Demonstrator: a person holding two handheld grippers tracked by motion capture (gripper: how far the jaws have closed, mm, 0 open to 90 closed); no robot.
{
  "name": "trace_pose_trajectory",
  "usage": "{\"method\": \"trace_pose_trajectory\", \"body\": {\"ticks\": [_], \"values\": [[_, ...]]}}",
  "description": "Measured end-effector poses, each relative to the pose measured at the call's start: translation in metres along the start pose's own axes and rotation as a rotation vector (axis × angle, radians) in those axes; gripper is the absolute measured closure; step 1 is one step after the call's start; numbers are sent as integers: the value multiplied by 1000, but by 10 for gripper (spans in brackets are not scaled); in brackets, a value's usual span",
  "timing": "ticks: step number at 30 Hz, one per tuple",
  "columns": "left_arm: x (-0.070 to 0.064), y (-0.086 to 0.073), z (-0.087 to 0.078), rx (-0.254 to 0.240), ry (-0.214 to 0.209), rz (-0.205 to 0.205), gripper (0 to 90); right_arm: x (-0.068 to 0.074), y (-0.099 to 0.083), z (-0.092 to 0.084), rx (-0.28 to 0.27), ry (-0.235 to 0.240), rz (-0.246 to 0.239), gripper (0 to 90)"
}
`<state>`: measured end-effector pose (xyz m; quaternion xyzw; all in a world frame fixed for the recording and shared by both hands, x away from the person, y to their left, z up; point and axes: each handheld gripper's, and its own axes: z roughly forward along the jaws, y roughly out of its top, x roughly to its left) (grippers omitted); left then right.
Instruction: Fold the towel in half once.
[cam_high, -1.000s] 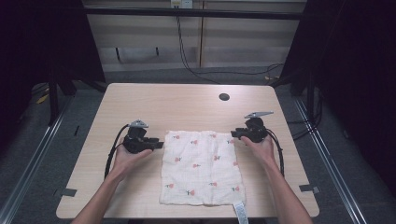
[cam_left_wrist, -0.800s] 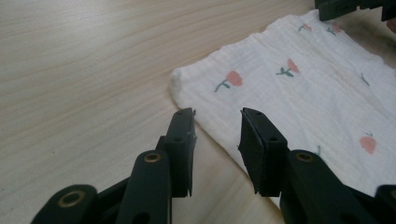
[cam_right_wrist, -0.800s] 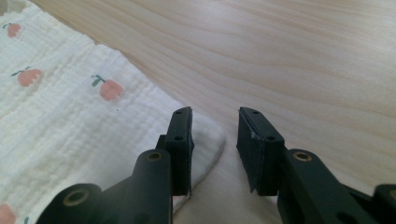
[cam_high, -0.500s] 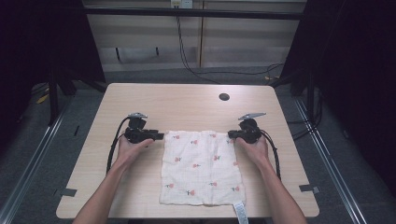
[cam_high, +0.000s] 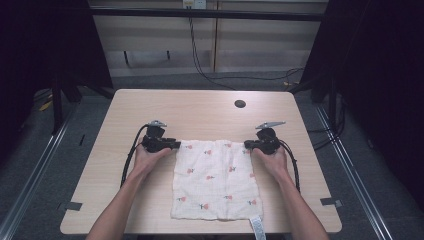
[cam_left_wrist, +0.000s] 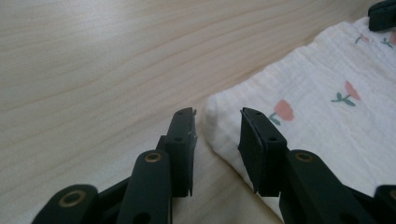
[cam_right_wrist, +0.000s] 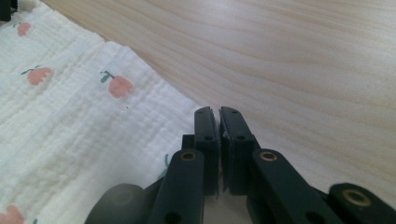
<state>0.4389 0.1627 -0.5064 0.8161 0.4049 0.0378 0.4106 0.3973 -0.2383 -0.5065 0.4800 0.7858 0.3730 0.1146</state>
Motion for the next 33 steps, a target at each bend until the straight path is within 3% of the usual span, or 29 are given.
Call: {"method": "trace_pose_trajectory", "body": {"ticks": [3,6,9,14,21,25,33], "values": [[-1,2,6,-18,19,22,717,0,0,0,-2,1,5,858],[-4,4,9,-5,35,66,801,1,0,0,1,2,8,859],[-4,3,9,-9,11,53,878,-1,0,0,1,11,16,860],[-6,2,5,11,-16,59,883,-2,0,-3,-19,27,27,860],[-5,4,-13,-47,-32,46,883,-4,3,-15,-58,42,41,861],[-9,7,-22,-105,-45,25,883,-4,9,-24,-89,52,38,861],[-20,17,-39,-154,-60,61,883,-2,16,-39,-138,65,19,861]]}}
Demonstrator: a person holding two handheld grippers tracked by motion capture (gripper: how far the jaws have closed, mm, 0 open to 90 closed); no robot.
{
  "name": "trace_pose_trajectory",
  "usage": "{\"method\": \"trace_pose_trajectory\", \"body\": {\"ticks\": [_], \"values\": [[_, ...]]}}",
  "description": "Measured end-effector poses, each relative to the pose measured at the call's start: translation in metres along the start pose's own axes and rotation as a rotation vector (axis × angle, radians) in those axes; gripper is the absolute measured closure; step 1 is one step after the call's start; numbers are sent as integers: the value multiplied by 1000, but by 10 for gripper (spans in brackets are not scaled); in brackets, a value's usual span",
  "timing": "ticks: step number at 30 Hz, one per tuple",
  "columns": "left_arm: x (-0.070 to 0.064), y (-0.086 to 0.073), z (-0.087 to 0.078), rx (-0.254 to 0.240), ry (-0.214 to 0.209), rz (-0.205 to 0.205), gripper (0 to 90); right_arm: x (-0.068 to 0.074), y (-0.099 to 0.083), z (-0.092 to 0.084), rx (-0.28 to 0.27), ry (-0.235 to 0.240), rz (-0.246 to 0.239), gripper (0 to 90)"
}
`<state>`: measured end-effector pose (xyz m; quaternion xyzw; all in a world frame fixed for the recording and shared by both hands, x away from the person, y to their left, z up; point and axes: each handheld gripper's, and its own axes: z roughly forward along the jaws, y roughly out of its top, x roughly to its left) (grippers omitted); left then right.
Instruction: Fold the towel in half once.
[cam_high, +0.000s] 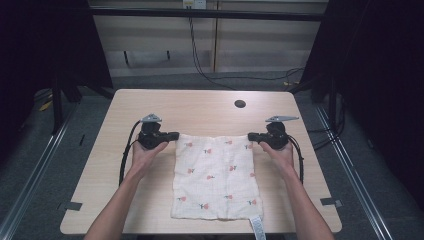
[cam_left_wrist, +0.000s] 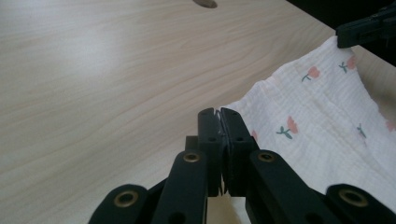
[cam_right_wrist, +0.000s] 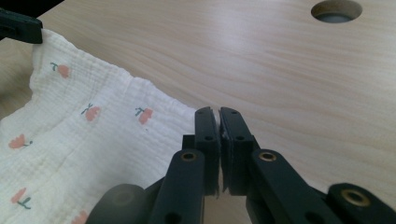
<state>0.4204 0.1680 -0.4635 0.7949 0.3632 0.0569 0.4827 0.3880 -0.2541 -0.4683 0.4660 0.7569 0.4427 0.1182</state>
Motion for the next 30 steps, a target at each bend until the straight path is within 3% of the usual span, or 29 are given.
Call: {"method": "trace_pose_trajectory", "body": {"ticks": [7,22,26,30], "values": [[-3,15,-9,-42,10,-6,883,1,9,-13,-33,-8,-10,862],[-14,40,-17,-87,-18,44,882,-4,30,-27,-81,-8,4,862],[-17,35,-18,-73,-12,81,881,-4,30,-33,-114,5,17,862],[-17,21,-11,-59,-35,71,881,-4,22,-35,-101,13,15,862]]}}
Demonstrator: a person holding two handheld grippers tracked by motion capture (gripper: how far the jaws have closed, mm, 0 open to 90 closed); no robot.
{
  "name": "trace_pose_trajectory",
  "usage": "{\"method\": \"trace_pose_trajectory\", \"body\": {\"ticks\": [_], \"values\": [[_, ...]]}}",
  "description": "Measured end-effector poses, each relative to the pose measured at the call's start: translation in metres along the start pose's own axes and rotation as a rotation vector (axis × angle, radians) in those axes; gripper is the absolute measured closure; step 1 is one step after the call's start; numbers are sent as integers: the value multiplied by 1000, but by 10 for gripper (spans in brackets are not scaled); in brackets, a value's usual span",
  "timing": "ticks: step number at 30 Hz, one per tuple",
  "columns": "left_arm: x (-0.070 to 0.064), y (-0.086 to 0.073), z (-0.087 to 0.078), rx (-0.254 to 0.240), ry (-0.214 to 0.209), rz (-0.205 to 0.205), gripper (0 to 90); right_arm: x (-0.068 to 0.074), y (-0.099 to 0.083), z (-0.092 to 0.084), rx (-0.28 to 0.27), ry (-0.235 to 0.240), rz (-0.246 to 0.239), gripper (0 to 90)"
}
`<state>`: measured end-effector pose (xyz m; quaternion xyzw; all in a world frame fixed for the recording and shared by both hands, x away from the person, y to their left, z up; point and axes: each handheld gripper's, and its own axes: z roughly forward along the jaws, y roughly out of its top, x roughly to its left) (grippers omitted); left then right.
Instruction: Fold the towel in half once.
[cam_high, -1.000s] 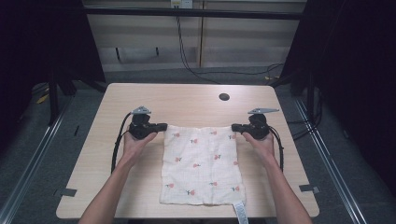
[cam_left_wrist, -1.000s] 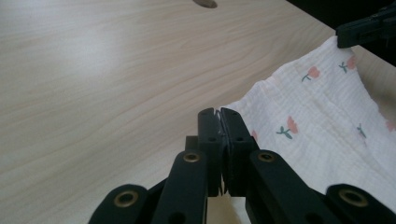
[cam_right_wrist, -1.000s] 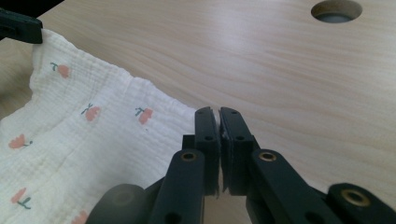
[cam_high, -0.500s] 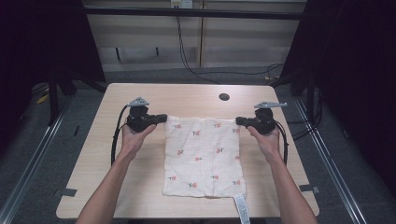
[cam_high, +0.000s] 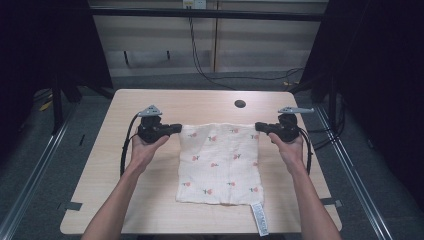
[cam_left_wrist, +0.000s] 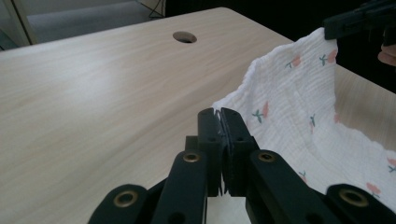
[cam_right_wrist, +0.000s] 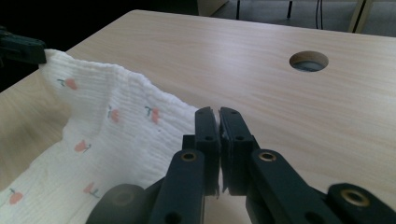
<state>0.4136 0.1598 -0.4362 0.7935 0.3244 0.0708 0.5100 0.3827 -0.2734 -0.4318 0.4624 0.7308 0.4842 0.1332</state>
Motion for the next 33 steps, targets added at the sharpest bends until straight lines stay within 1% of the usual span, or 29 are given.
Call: {"method": "trace_pose_trajectory", "body": {"ticks": [2,4,5,6,7,8,9,10,14,16,18,19,21,23,24,26,28,32,33], "values": [[-1,-4,0,3,2,1,881,2,-5,-3,-4,14,-1,862],[-2,-6,-4,-1,-5,4,881,2,-7,-4,-6,19,-3,862],[-4,-7,-6,-1,6,12,881,3,-7,-6,-6,17,-4,862],[-5,-8,-9,-11,-3,18,882,3,-8,-8,-2,16,-1,862],[-7,-9,-11,-12,-5,21,881,4,-11,-12,-2,22,-9,862],[-9,-9,-13,-10,-2,32,881,4,-11,-12,-2,22,-9,862],[-11,-10,-16,-11,-7,42,882,6,-14,-16,6,23,-18,862],[-13,-11,-17,-10,-8,47,882,6,-14,-16,6,23,-18,862],[-22,-10,-26,-27,-21,67,881,13,-17,-26,-3,36,-36,862],[-26,-9,-30,-35,-28,68,882,16,-18,-32,-7,34,-45,862],[-29,-10,-34,-38,-27,68,882,19,-18,-37,-3,36,-54,862],[-30,-10,-36,-37,-26,69,882,21,-19,-40,-3,34,-58,862],[-33,-13,-38,-22,-27,82,881,24,-19,-44,-2,41,-67,862],[-35,-16,-40,-26,-39,79,881,29,-21,-47,3,47,-73,862],[-36,-18,-42,-25,-36,79,881,30,-23,-48,6,51,-77,862],[-38,-22,-45,-27,-52,73,882,34,-26,-49,9,53,-83,862],[-41,-24,-47,-15,-47,88,882,38,-28,-52,8,60,-92,862],[-45,-26,-53,-22,-63,74,882,44,-29,-58,3,67,-107,862],[-45,-27,-55,-32,-78,63,882,46,-29,-59,0,67,-107,862]]}}
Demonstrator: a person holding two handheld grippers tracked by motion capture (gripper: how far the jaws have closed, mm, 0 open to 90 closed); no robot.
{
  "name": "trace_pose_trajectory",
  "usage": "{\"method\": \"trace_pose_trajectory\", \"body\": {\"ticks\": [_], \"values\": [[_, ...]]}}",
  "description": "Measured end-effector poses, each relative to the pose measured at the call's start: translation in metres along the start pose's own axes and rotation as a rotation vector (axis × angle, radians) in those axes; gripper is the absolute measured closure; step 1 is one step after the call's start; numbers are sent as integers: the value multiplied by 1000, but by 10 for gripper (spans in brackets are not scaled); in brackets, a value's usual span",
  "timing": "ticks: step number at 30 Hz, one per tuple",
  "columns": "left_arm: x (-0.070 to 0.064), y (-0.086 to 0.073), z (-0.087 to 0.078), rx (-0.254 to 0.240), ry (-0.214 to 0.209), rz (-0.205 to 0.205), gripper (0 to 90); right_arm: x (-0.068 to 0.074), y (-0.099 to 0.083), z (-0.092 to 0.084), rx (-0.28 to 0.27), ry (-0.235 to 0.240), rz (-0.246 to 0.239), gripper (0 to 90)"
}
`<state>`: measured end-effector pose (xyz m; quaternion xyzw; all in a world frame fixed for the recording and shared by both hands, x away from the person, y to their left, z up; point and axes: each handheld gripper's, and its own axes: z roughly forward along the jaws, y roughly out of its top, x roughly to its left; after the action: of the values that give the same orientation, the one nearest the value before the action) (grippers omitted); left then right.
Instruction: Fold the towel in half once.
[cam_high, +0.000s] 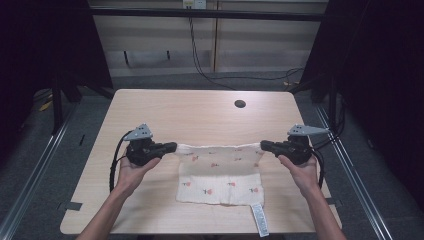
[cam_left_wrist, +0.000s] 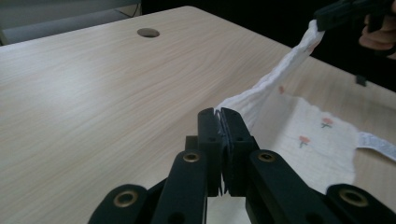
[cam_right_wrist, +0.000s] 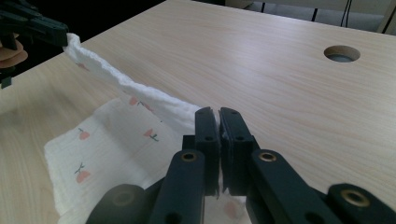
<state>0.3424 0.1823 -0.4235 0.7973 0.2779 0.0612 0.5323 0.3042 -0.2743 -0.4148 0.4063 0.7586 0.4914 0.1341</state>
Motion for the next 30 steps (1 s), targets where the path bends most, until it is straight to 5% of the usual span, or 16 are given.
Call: {"method": "trace_pose_trajectory", "body": {"ticks": [15,24,30], "values": [[-16,-26,-10,127,-16,-3,882,22,-31,-9,52,23,-20,862],[-25,-53,-2,230,-44,-4,881,32,-53,-5,139,30,-34,860],[-27,-63,2,256,-48,-1,880,38,-71,-1,205,44,-44,856]]}}
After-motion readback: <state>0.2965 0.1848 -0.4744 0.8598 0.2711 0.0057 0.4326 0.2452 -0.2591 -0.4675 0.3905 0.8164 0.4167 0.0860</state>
